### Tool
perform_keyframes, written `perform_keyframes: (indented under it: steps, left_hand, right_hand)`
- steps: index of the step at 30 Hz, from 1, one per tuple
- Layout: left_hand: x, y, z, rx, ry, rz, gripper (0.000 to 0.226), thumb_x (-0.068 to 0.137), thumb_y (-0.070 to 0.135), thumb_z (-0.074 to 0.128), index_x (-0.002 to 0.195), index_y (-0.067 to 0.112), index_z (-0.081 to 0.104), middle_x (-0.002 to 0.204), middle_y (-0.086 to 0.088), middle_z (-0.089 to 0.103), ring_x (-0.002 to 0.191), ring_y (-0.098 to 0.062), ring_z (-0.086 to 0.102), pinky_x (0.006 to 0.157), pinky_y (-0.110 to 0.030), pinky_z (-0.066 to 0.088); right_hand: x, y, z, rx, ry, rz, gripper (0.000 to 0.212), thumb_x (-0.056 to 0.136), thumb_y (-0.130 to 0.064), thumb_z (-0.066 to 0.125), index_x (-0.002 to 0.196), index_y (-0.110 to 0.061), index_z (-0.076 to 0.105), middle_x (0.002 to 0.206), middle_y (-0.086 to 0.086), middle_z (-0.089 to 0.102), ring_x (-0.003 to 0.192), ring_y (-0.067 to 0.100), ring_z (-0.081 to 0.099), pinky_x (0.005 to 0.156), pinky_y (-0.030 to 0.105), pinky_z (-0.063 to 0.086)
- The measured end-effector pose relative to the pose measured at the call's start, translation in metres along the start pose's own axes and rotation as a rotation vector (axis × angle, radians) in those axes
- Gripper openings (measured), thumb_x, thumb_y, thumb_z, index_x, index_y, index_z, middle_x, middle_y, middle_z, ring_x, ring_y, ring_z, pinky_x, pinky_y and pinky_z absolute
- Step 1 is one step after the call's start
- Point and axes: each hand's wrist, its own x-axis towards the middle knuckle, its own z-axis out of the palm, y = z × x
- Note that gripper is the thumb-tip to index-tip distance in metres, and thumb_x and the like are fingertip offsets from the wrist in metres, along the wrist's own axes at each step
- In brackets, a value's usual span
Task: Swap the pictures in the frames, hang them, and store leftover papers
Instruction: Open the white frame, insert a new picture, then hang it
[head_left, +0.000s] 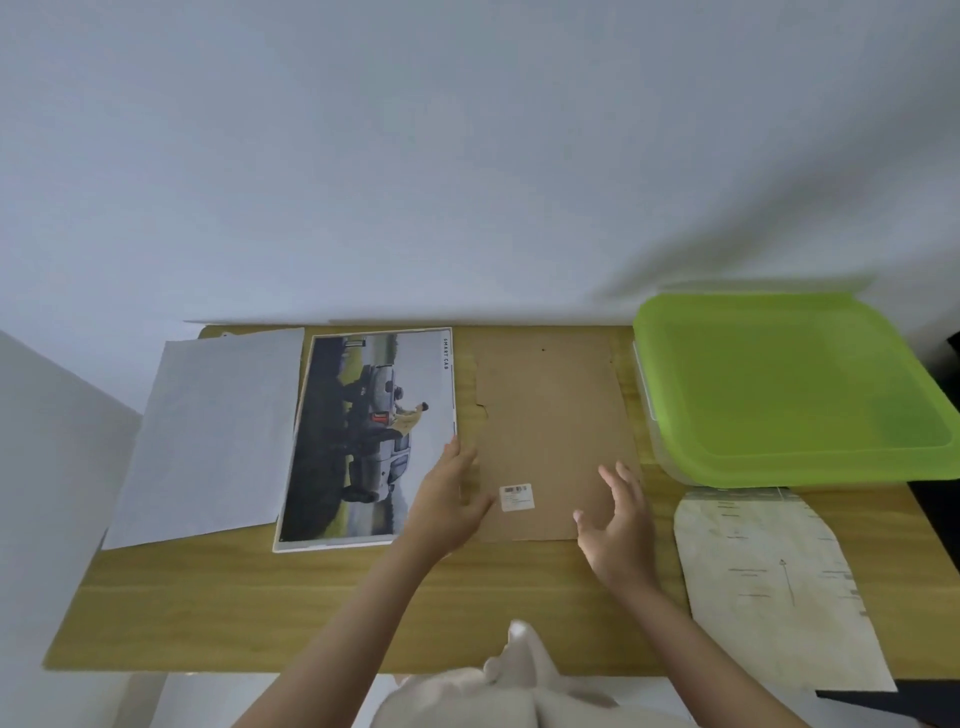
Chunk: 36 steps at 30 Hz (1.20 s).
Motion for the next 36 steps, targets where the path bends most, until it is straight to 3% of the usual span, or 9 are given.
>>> perform_keyframes:
  steps: [3,6,9,13,17,22,30,36]
  left_hand:
    - [-0.007,-0.022,-0.033,-0.024,0.135,-0.004,0.055,0.086,0.026,0.063,0.136,0.019,0.042,0.151,-0.001,0.03,0.141,-0.017,0.026,0.112,-0.032,0.025]
    - [-0.009,-0.05,-0.068,-0.021,0.238,-0.029,0.05,0.084,0.025,0.066,0.13,0.017,0.049,0.141,0.0,0.043,0.13,-0.018,0.04,0.107,-0.033,0.034]
    - [-0.011,-0.084,-0.099,0.015,0.26,-0.087,0.053,0.083,0.027,0.066,0.131,0.017,0.047,0.141,-0.002,0.039,0.13,-0.019,0.038,0.107,-0.034,0.035]
    - [-0.009,-0.125,-0.129,0.057,0.217,-0.148,0.067,0.078,0.035,0.07,0.137,0.019,0.04,0.142,-0.002,0.034,0.13,-0.021,0.034,0.106,-0.037,0.036]
    - [0.0,-0.146,-0.144,0.107,0.076,-0.164,0.088,0.07,0.042,0.076,0.143,0.023,0.03,0.142,0.0,0.027,0.129,-0.02,0.028,0.106,-0.039,0.036]
    - [0.015,-0.16,-0.153,0.171,-0.109,-0.165,0.11,0.059,0.046,0.083,0.146,0.027,0.018,0.138,0.006,0.018,0.127,-0.018,0.023,0.106,-0.04,0.038]
    - [0.023,-0.171,-0.153,0.208,-0.135,-0.137,0.112,0.058,0.045,0.083,0.146,0.028,0.015,0.14,0.008,0.014,0.127,-0.018,0.024,0.104,-0.036,0.04]
    - [0.023,-0.174,-0.15,0.205,-0.111,-0.138,0.11,0.059,0.046,0.082,0.145,0.03,0.016,0.142,0.006,0.014,0.129,-0.018,0.024,0.106,-0.037,0.037]
  right_hand:
    - [0.003,-0.027,0.023,0.0,0.003,-0.085,0.057,0.077,0.001,0.07,0.13,-0.003,0.051,0.143,0.015,0.041,0.135,0.032,0.035,0.11,0.033,0.031]
    - [0.01,-0.065,0.048,0.004,-0.045,-0.128,0.054,0.079,0.0,0.067,0.131,-0.003,0.051,0.139,0.014,0.044,0.133,0.031,0.036,0.102,0.011,0.027]
    - [0.021,-0.1,0.075,-0.021,-0.104,-0.153,0.056,0.082,-0.007,0.066,0.135,-0.009,0.047,0.134,0.008,0.047,0.129,0.026,0.037,0.103,0.019,0.024]
    - [0.042,-0.136,0.101,-0.083,-0.158,-0.182,0.057,0.086,-0.015,0.064,0.139,-0.012,0.042,0.132,0.007,0.048,0.127,0.025,0.036,0.103,0.026,0.028]
    - [0.072,-0.162,0.115,-0.187,-0.175,-0.175,0.061,0.086,-0.027,0.064,0.14,-0.014,0.039,0.134,0.008,0.046,0.127,0.029,0.033,0.105,0.037,0.029]
    - [0.114,-0.177,0.132,-0.37,-0.282,-0.11,0.083,0.076,-0.051,0.066,0.145,-0.024,0.029,0.142,0.009,0.037,0.131,0.033,0.028,0.106,0.042,0.026]
    - [0.155,-0.192,0.142,-0.587,-0.337,-0.108,0.092,0.073,-0.066,0.061,0.145,-0.027,0.02,0.144,0.013,0.027,0.131,0.037,0.023,0.107,0.048,0.024]
    - [0.161,-0.191,0.148,-0.579,-0.325,-0.101,0.095,0.068,-0.068,0.065,0.144,-0.032,0.022,0.145,0.013,0.026,0.133,0.037,0.022,0.109,0.05,0.022]
